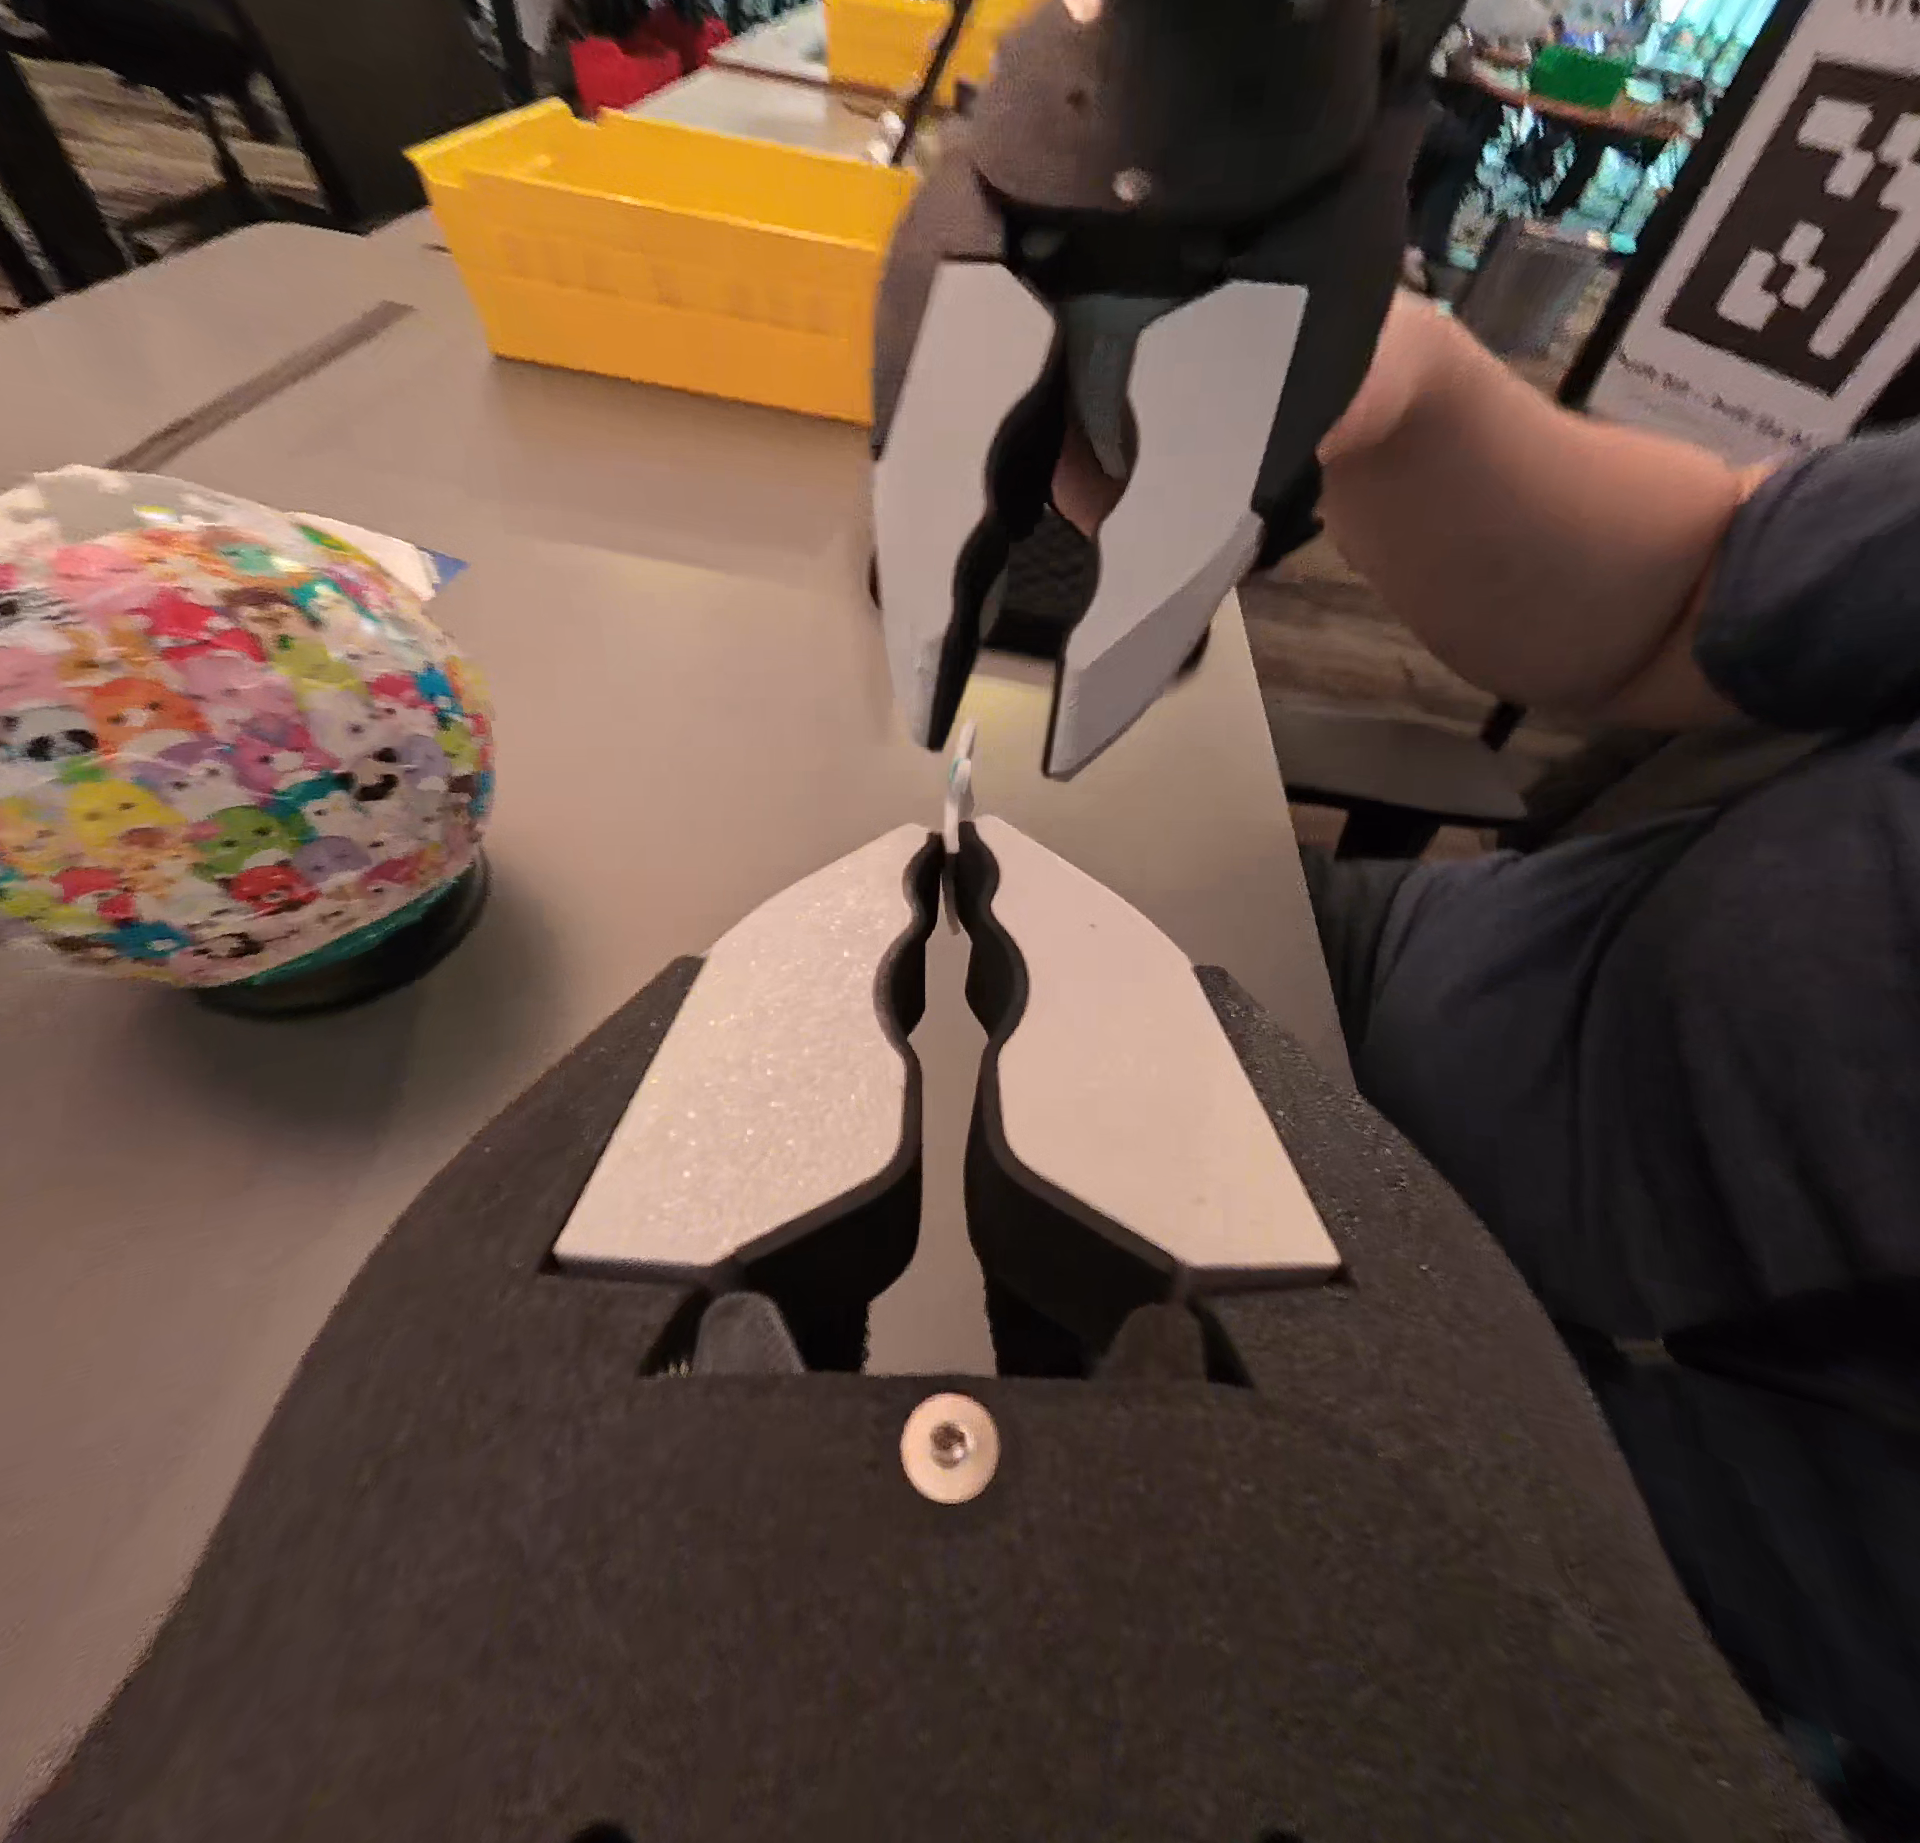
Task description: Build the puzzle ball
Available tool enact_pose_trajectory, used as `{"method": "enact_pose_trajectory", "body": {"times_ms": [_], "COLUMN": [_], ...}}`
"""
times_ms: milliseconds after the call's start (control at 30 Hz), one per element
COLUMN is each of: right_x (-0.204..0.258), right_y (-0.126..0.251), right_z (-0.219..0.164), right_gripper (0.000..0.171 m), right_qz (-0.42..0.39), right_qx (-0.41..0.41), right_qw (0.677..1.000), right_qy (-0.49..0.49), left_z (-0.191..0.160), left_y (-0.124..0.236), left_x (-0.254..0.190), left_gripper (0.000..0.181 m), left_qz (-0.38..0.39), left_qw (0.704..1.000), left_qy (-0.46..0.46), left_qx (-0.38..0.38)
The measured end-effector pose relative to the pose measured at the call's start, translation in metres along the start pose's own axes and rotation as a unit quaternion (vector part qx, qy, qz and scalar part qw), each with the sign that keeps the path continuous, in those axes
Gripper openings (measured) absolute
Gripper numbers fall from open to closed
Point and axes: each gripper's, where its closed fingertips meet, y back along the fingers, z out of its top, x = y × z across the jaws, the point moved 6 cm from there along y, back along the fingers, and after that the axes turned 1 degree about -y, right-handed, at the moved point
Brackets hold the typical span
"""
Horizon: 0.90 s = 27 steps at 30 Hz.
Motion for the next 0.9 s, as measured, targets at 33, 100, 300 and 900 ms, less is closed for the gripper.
{"method": "enact_pose_trajectory", "body": {"times_ms": [33,100,300,900], "right_x": [-0.002,-0.006,-0.015,-0.020], "right_y": [0.004,0.011,0.005,0.002], "right_z": [-0.001,-0.003,-0.016,-0.005], "right_gripper": [0.022,0.025,0.025,0.003], "right_qz": [-0.005,-0.017,0.008,0.122], "right_qx": [-0.028,-0.100,-0.288,-0.286], "right_qw": [1.000,0.995,0.956,0.940], "right_qy": [0.003,0.006,-0.054,-0.141], "left_z": [0.003,0.007,0.021,0.017], "left_y": [0.002,0.006,0.013,0.014], "left_x": [0.003,0.007,0.011,0.011], "left_gripper": [0.002,0.002,0.002,0.006], "left_qz": [0.009,0.016,0.028,0.002], "left_qw": [1.000,0.998,0.984,0.978], "left_qy": [0.014,0.044,0.098,0.133], "left_qx": [-0.018,-0.052,-0.144,-0.162]}}
